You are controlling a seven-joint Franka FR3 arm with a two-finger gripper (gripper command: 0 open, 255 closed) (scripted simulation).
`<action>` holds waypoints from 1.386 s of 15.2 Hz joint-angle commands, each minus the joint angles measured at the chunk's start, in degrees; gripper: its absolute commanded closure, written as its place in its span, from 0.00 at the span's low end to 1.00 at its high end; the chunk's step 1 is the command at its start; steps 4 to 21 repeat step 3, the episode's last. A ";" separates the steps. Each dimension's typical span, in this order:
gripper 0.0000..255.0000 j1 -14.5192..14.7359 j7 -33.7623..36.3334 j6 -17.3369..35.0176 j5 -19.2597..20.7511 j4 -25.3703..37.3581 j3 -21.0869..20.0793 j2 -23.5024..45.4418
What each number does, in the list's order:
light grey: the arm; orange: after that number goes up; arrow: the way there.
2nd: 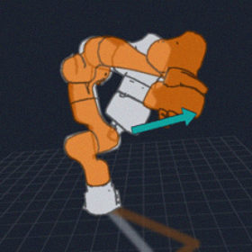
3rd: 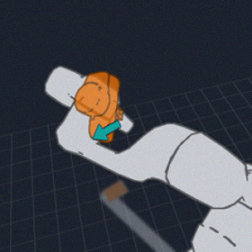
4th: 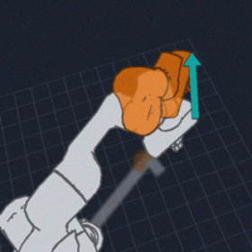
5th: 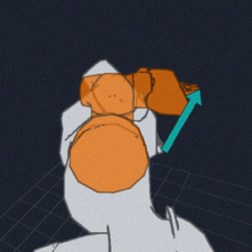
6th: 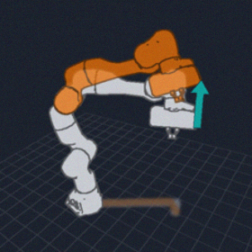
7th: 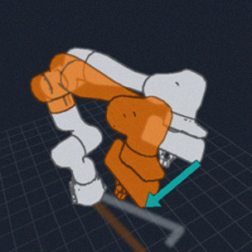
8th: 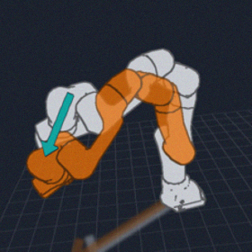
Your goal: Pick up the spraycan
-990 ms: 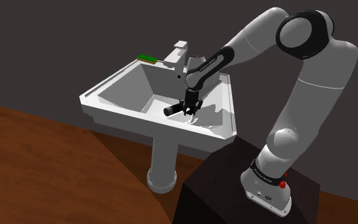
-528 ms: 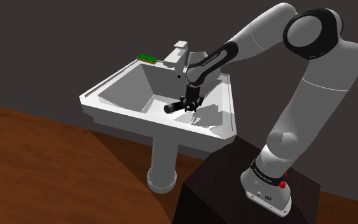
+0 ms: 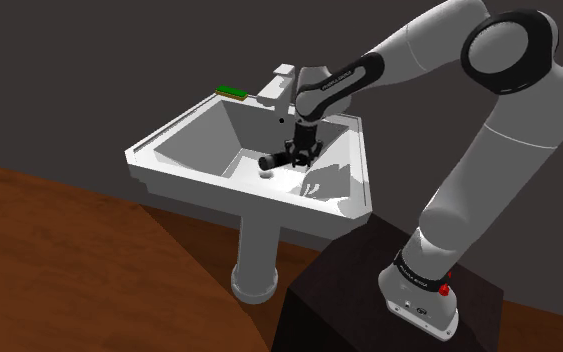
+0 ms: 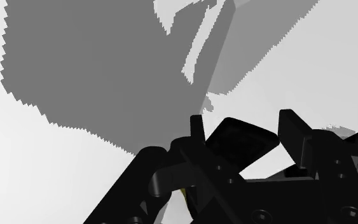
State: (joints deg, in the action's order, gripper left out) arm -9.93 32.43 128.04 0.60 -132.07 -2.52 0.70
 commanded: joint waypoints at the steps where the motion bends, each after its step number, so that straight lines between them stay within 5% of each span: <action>1: 1.00 0.01 -0.04 -1.57 -0.07 0.63 -0.01 -0.94; 21: 1.00 0.01 -0.04 -1.68 -0.07 0.68 -0.01 -1.01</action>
